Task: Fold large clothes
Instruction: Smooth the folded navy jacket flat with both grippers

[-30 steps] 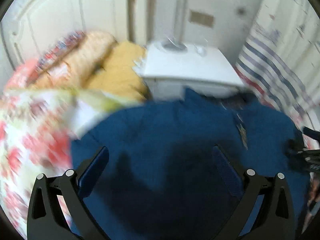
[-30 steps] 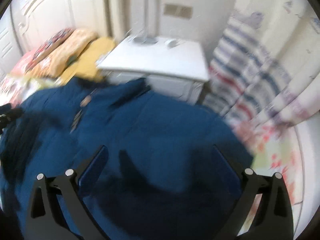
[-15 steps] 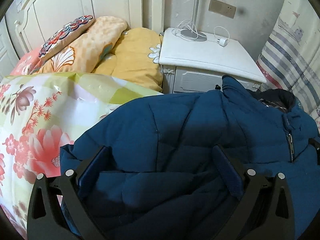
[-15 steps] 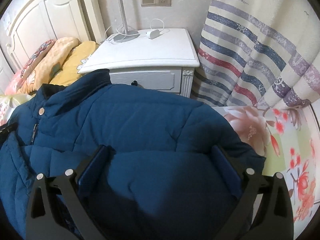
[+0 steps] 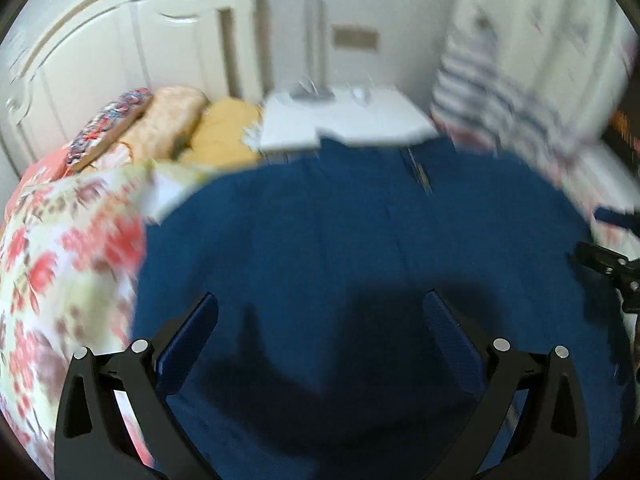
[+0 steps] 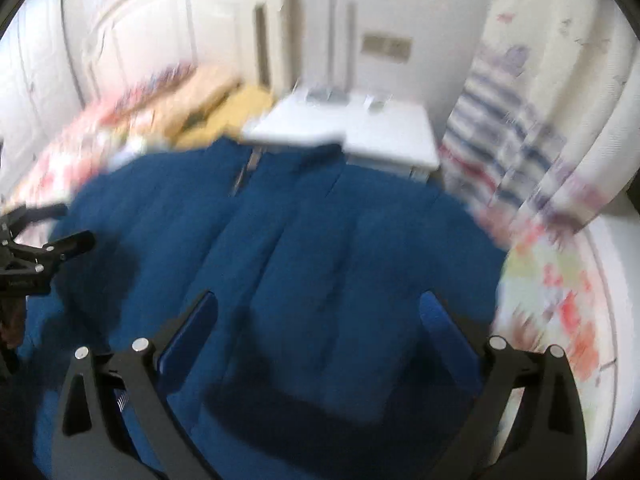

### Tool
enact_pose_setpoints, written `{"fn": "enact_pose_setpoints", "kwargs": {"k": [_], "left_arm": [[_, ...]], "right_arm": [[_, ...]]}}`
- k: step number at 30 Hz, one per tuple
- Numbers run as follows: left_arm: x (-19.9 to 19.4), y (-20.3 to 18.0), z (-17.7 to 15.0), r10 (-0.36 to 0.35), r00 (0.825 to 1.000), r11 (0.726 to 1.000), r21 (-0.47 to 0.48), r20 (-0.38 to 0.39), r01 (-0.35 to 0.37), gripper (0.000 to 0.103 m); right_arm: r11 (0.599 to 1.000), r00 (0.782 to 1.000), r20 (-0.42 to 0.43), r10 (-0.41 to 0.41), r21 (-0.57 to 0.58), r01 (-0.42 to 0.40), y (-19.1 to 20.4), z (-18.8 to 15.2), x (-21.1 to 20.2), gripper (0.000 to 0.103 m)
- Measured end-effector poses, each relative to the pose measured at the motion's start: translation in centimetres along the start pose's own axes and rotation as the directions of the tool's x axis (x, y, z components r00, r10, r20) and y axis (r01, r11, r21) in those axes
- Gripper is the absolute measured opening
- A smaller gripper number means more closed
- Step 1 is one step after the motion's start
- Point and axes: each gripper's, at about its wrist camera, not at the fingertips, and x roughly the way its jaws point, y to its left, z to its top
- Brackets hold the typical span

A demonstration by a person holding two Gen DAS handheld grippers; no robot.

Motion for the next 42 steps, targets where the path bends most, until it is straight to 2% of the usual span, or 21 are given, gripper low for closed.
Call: {"fn": "enact_pose_setpoints", "kwargs": {"k": [1,3,6,7,9,11,13,15,17,18,19,21,23,26,29,31,33,34,37,39,42], "left_arm": [[1.1,-1.0,-0.9,0.037,0.999,0.999,0.040,-0.029,-0.036,0.099],[1.9,-1.7,-2.0,0.068,0.998,0.996,0.049,0.012,-0.068,0.099],[1.6,-0.9,-1.9,0.066,0.997,0.998,-0.017,-0.045,-0.066,0.099],[1.0,-0.6,-1.9,0.070,0.996,0.997,-0.040,-0.062,-0.072,0.098],[-2.1,-0.8,-2.6,0.038,0.999,0.997,-0.074,-0.020,-0.039,0.098],[-5.1,-1.4,-4.1,0.010,0.999,0.998,-0.056,0.032,-0.008,0.098],[-6.8,-2.5,-6.3,0.009,0.999,1.000,-0.017,0.031,-0.009,0.098],[-6.5,-3.5,-8.3,0.000,1.000,1.000,0.011,-0.002,0.000,0.098],[-4.7,-4.3,-9.7,0.032,0.998,0.999,0.039,-0.061,-0.030,0.099],[-3.5,-4.4,-10.2,0.039,0.995,0.999,0.040,-0.091,-0.035,0.099],[-3.1,-4.2,-10.5,0.025,0.997,0.999,0.029,-0.079,-0.023,0.099],[-3.0,-3.2,-10.5,-0.022,0.997,1.000,-0.008,-0.077,0.021,0.099],[-3.7,-2.5,-10.4,0.020,0.995,0.999,-0.030,-0.097,-0.023,0.099],[-6.9,-2.0,-11.6,0.043,0.999,0.998,-0.047,-0.033,-0.045,0.098],[-8.3,-1.7,-13.9,0.060,0.998,0.997,-0.040,-0.034,-0.061,0.098],[-7.2,-1.7,-15.5,0.100,0.993,0.995,-0.014,-0.066,-0.101,0.099],[-7.0,-0.9,-15.7,0.070,0.996,0.996,-0.056,-0.057,-0.073,0.099],[-6.8,-0.8,-15.5,0.068,0.995,0.995,-0.069,-0.070,-0.073,0.099],[-8.4,-1.7,-15.5,0.164,0.985,0.984,-0.063,-0.060,-0.167,0.098],[-10.4,-2.9,-16.4,0.147,0.989,0.988,-0.036,-0.015,-0.147,0.098],[-12.7,-5.5,-18.7,0.093,0.995,0.995,0.044,0.025,-0.094,0.098]], "right_arm": [[1.000,0.999,-0.034,-0.021,-0.011,0.021,0.7,-0.9,1.3,0.100],[0.999,0.999,0.016,-0.051,-0.009,0.051,0.9,-1.8,2.0,0.101],[0.997,0.998,-0.047,-0.051,0.062,0.054,0.6,-1.4,1.5,0.100],[0.994,0.997,-0.065,-0.043,0.096,0.049,0.5,-1.3,0.5,0.100],[0.994,1.000,-0.002,-0.002,0.112,0.002,1.0,-2.1,-2.7,0.100],[0.996,1.000,0.027,0.010,0.084,-0.013,1.9,-3.5,-4.8,0.100],[0.998,0.999,0.002,0.037,0.051,-0.037,3.0,-5.5,-5.4,0.100],[0.999,0.998,-0.050,0.034,0.004,-0.034,4.2,-7.3,-4.7,0.100],[0.999,0.993,-0.119,-0.024,-0.031,0.020,4.9,-8.8,-2.6,0.101],[1.000,0.996,-0.089,-0.006,-0.012,0.005,4.8,-9.4,-2.2,0.101],[1.000,0.997,-0.074,0.009,0.007,-0.008,4.7,-9.7,-2.1,0.101],[1.000,0.994,-0.105,0.012,0.027,-0.009,4.4,-9.7,-2.2,0.101],[0.999,0.990,-0.140,-0.002,0.048,0.008,4.5,-9.8,-3.1,0.100],[0.998,0.997,-0.067,0.045,0.050,-0.042,4.9,-11.3,-6.7,0.100],[0.997,0.996,-0.056,0.064,0.044,-0.062,5.3,-14.0,-8.4,0.100],[0.999,0.993,-0.109,0.041,0.019,-0.039,5.6,-15.8,-7.0,0.101],[1.000,0.998,-0.062,0.010,-0.024,-0.012,6.0,-16.5,-6.8,0.101],[1.000,0.997,-0.071,0.013,-0.010,-0.014,5.9,-16.6,-6.9,0.101],[0.999,0.993,-0.109,-0.040,0.009,0.041,6.4,-16.3,-7.9,0.100],[1.000,0.998,-0.057,-0.007,-0.022,0.006,7.7,-17.2,-10.0,0.100],[0.996,0.998,-0.067,-0.004,-0.092,-0.002,9.7,-19.3,-10.3,0.100]]}}
